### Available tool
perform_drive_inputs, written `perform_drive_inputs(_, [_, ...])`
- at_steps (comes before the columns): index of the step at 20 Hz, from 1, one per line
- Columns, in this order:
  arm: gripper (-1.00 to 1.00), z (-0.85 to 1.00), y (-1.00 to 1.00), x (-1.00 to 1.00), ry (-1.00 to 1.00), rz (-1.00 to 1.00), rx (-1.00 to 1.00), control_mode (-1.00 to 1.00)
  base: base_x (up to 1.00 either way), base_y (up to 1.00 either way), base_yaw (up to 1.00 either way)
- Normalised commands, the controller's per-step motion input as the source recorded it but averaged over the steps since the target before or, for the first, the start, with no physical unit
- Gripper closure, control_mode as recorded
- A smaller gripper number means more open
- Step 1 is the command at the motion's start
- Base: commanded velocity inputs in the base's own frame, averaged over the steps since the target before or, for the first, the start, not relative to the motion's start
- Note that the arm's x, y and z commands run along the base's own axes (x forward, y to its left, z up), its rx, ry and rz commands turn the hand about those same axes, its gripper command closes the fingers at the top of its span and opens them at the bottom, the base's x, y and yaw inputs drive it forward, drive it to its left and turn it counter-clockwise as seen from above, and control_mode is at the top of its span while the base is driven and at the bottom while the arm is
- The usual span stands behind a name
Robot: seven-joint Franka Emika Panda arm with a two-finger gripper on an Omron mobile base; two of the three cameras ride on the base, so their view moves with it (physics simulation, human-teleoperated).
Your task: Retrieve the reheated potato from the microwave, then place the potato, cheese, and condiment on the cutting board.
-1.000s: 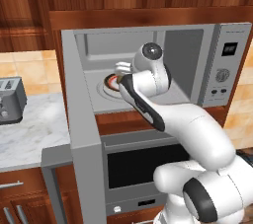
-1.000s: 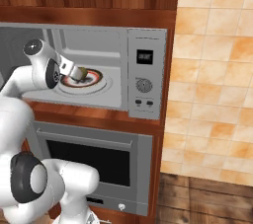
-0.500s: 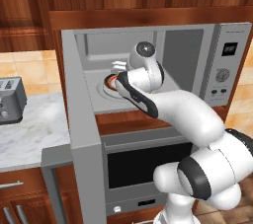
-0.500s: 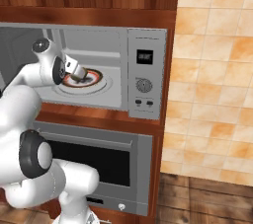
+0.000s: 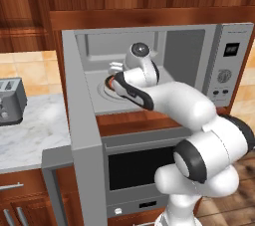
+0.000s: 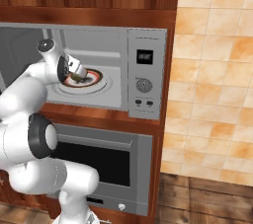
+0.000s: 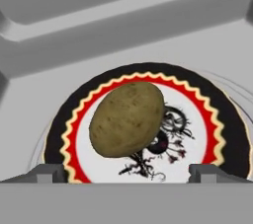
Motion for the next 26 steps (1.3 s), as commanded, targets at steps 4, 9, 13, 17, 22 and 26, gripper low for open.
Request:
perform_drive_inputs(4, [-1.00, -0.11, 0.00, 0.31, 0.03, 0.00, 0.00, -1.00, 0.00, 0.00, 0.00])
perform_drive_inputs(9, [-1.00, -0.13, 0.00, 0.23, 0.06, 0.00, 0.00, -1.00, 0.00, 0.00, 0.00])
perform_drive_inputs(13, [-1.00, -0.11, 0.00, 0.24, 0.05, 0.00, 0.00, -1.00, 0.00, 0.00, 0.00])
perform_drive_inputs(17, [-1.00, -0.10, 0.00, 0.22, 0.07, 0.00, 0.00, -1.00, 0.00, 0.00, 0.00])
perform_drive_inputs(22, [-1.00, -0.17, 0.00, 0.22, 0.08, 0.00, 0.00, -1.00, 0.00, 0.00, 0.00])
perform_drive_inputs(26, [-1.00, -0.15, 0.00, 0.19, 0.07, 0.00, 0.00, -1.00, 0.00, 0.00, 0.00])
